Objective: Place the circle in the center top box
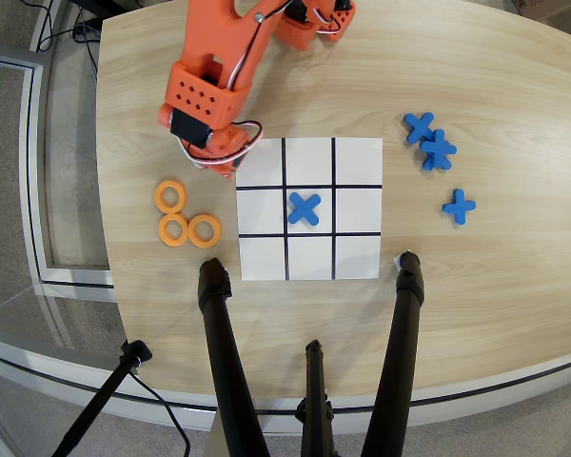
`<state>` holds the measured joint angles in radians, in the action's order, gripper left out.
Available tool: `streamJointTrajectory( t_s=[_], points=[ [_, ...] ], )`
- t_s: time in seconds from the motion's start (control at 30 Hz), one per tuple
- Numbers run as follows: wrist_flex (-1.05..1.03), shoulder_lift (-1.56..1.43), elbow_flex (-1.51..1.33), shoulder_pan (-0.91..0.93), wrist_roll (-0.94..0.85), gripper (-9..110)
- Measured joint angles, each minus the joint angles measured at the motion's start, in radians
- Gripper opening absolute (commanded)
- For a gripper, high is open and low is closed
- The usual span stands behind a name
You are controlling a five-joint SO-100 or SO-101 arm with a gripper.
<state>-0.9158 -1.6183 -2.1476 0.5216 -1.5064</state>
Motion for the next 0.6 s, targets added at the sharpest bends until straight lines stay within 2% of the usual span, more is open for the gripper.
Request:
streamJointTrajectory(
  t_s=[0.3,0.6],
  points=[
    [-0.173,-0.074,0.123,-0.155,0.160,0],
    [-0.308,-0.078,0.393,-0.298,0.296,0]
  ],
)
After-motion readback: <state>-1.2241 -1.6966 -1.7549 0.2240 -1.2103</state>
